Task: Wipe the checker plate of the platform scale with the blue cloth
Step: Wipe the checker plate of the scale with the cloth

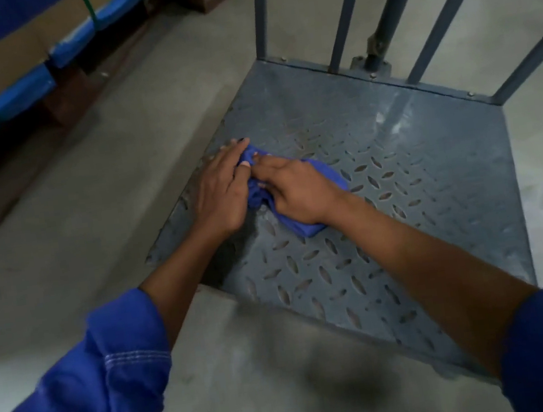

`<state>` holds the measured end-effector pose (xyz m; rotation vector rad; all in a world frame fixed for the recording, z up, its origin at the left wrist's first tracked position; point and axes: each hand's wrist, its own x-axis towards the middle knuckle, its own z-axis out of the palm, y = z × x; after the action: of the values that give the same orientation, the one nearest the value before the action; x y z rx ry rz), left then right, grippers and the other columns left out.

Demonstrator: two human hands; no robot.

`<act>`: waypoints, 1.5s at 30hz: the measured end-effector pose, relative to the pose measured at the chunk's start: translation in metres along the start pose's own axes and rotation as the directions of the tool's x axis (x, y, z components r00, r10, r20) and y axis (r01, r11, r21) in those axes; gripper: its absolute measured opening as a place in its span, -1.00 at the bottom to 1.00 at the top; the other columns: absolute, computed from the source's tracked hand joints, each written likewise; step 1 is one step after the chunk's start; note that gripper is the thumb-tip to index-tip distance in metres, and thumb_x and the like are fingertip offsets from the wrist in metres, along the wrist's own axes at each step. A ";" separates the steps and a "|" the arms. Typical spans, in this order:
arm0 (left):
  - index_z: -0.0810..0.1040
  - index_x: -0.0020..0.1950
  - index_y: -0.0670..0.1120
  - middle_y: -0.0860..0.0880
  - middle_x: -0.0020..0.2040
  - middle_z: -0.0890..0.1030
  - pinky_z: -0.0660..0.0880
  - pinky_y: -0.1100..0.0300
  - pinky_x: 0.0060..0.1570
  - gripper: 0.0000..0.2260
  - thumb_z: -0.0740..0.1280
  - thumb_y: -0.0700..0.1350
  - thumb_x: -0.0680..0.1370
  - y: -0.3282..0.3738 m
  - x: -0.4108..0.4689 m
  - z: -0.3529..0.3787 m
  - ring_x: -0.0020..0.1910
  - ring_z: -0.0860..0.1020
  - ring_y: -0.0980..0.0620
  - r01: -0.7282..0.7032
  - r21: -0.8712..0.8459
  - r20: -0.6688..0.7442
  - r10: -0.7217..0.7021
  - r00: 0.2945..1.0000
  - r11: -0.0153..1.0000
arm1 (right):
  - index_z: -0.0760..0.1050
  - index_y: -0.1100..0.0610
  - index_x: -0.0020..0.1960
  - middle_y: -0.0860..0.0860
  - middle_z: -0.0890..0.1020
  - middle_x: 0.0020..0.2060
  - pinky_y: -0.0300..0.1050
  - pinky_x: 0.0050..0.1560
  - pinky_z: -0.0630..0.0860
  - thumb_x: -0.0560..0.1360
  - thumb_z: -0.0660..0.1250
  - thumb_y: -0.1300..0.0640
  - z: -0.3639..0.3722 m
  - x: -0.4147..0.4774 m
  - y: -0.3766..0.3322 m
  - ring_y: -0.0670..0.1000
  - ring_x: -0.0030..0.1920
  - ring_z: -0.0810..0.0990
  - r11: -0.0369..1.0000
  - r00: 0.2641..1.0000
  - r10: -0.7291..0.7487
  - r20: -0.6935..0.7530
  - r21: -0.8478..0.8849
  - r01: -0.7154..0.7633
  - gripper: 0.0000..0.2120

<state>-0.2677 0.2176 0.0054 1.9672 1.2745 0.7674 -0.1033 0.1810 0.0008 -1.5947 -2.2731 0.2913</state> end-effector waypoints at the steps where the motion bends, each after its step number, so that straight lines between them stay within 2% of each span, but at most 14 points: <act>1: 0.44 0.59 -0.18 -0.18 0.59 0.43 0.13 0.16 0.63 -0.46 0.08 -0.06 0.63 0.000 -0.010 -0.002 0.61 0.37 -0.09 0.003 -0.007 -0.002 -0.003 1.000 1.000 | 0.59 0.25 0.35 0.23 0.65 0.28 0.03 0.29 0.51 0.53 0.28 0.29 0.003 -0.006 -0.009 0.22 0.37 0.59 1.000 1.000 -0.017 -0.014 0.005 0.018 -0.60; 4: 0.46 0.56 -0.22 -0.18 0.56 0.47 0.17 0.21 0.59 -0.48 0.07 -0.08 0.65 -0.004 -0.040 -0.012 0.57 0.41 -0.10 0.027 -0.046 -0.027 -0.028 0.999 0.999 | 0.57 0.18 0.41 0.21 0.63 0.33 0.01 0.28 0.54 0.53 0.33 0.31 0.008 -0.026 -0.034 0.18 0.40 0.57 0.998 0.998 -0.047 -0.043 0.032 0.049 -0.56; 9: 0.52 0.52 -0.16 -0.11 0.53 0.51 0.19 0.49 0.46 -0.51 0.12 -0.04 0.64 -0.021 -0.076 -0.034 0.51 0.43 0.06 0.097 -0.140 -0.014 -0.100 0.995 0.985 | 0.58 0.11 0.42 0.20 0.59 0.39 -0.04 0.34 0.50 0.54 0.28 0.31 0.021 -0.064 -0.069 0.14 0.44 0.54 0.987 0.994 -0.106 -0.011 0.118 0.107 -0.54; 11: 0.50 0.54 -0.16 -0.13 0.55 0.49 0.16 0.38 0.54 -0.52 0.13 -0.04 0.66 -0.035 -0.085 -0.044 0.57 0.40 -0.01 0.060 -0.080 0.020 -0.059 0.998 0.995 | 0.57 0.10 0.43 0.19 0.59 0.41 0.00 0.41 0.47 0.53 0.24 0.28 0.025 -0.079 -0.082 0.14 0.45 0.53 0.979 0.993 -0.113 0.025 0.172 0.108 -0.51; 14: 0.43 0.59 -0.19 -0.16 0.61 0.40 0.09 0.07 0.67 -0.50 0.13 -0.01 0.69 -0.063 -0.100 -0.054 0.66 0.27 -0.12 -0.050 0.157 0.059 0.041 0.997 0.986 | 0.57 0.06 0.45 0.13 0.60 0.41 -0.20 0.48 0.32 0.51 0.33 0.37 0.028 -0.105 -0.096 0.08 0.46 0.50 0.963 0.981 -0.172 0.091 0.227 0.148 -0.46; 16: 0.40 0.63 -0.14 -0.13 0.66 0.33 0.13 -0.13 0.68 -0.48 0.11 0.09 0.73 -0.076 -0.114 -0.058 0.69 0.20 -0.14 -0.078 0.213 0.032 0.072 0.997 0.974 | 0.56 0.05 0.46 0.09 0.64 0.35 -0.17 0.43 0.41 0.46 0.40 0.44 0.023 -0.123 -0.111 0.04 0.39 0.53 0.946 0.949 -0.248 0.196 0.260 0.193 -0.37; 19: 0.34 0.67 -0.01 -0.07 0.70 0.25 0.08 -0.07 0.67 -0.44 0.10 0.20 0.72 -0.080 -0.131 -0.056 0.71 0.12 -0.08 0.062 0.152 -0.081 -0.050 0.995 0.986 | 0.53 0.02 0.49 0.03 0.64 0.31 -0.09 0.34 0.53 0.46 0.42 0.45 -0.001 -0.136 -0.123 0.01 0.29 0.58 0.937 0.929 -0.264 0.258 0.298 0.183 -0.34; 23: 0.41 0.61 -0.18 -0.22 0.63 0.36 0.12 -0.06 0.65 -0.42 0.12 0.12 0.68 -0.075 -0.112 -0.040 0.68 0.20 -0.21 0.194 0.194 -0.284 -0.134 0.950 0.962 | 0.51 0.07 0.48 0.09 0.58 0.39 -0.32 0.39 0.40 0.64 0.19 0.23 -0.046 -0.084 -0.088 -0.05 0.35 0.54 0.956 0.990 -0.002 -0.143 0.289 0.044 -0.57; 25: 0.43 0.58 -0.22 -0.27 0.58 0.42 0.20 -0.11 0.62 -0.40 0.10 0.08 0.63 -0.063 -0.092 -0.033 0.63 0.28 -0.27 0.259 0.202 -0.299 -0.193 0.935 0.944 | 0.49 0.10 0.51 0.16 0.58 0.38 -0.14 0.35 0.44 0.62 0.23 0.30 -0.054 -0.036 -0.042 0.14 0.34 0.57 0.978 0.933 0.188 -0.306 0.145 -0.149 -0.53; 28: 0.39 0.60 -0.15 -0.23 0.55 0.47 0.27 -0.16 0.54 -0.41 0.03 0.06 0.62 -0.050 -0.081 -0.019 0.58 0.36 -0.24 0.327 0.283 -0.328 -0.229 0.916 0.902 | 0.43 0.20 0.52 0.32 0.54 0.35 0.12 0.21 0.46 0.65 0.24 0.25 -0.035 0.026 0.034 0.36 0.29 0.55 0.884 0.850 0.452 -0.271 0.006 -0.468 -0.57; 30: 0.41 0.58 -0.12 -0.19 0.53 0.50 0.25 -0.17 0.54 -0.44 0.04 0.04 0.63 -0.052 -0.083 -0.012 0.58 0.37 -0.22 0.332 0.329 -0.390 -0.193 0.900 0.884 | 0.38 0.22 0.52 0.37 0.49 0.36 0.15 0.19 0.45 0.70 0.20 0.12 -0.016 0.053 0.062 0.39 0.29 0.52 0.835 0.825 0.527 -0.204 -0.056 -0.547 -0.58; 34: 0.49 0.53 -0.12 -0.15 0.49 0.56 0.23 -0.22 0.58 -0.50 0.10 0.03 0.65 -0.063 -0.084 -0.004 0.59 0.38 -0.19 0.335 0.363 -0.477 -0.135 0.869 0.869 | 0.29 0.11 0.62 0.29 0.40 0.51 0.16 0.29 0.46 0.72 0.15 -0.02 -0.009 0.104 0.095 0.37 0.38 0.49 0.879 0.872 0.458 -0.175 -0.054 -0.473 -0.50; 39: 0.52 0.53 -0.12 -0.11 0.48 0.58 0.23 -0.23 0.60 -0.53 0.16 0.01 0.67 -0.067 -0.088 -0.003 0.61 0.37 -0.13 0.283 0.345 -0.523 -0.067 0.850 0.895 | 0.27 -0.01 0.65 0.19 0.35 0.59 0.07 0.51 0.30 0.73 0.13 -0.05 -0.018 0.163 0.141 0.25 0.55 0.36 0.918 0.920 0.382 -0.092 -0.078 -0.389 -0.51; 45: 0.54 0.51 -0.13 -0.09 0.49 0.57 0.31 -0.25 0.55 -0.52 0.16 0.04 0.68 -0.071 -0.089 -0.002 0.62 0.36 -0.10 0.244 0.342 -0.532 -0.027 0.846 0.907 | 0.28 -0.09 0.64 0.16 0.39 0.58 0.10 0.47 0.37 0.69 0.13 -0.10 -0.009 0.151 0.078 0.24 0.49 0.45 0.973 0.975 0.221 0.022 -0.079 -0.219 -0.48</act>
<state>-0.3393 0.1575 -0.0598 2.0110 2.0125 1.0799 -0.0782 0.3499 0.0055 -1.8975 -2.1543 0.2898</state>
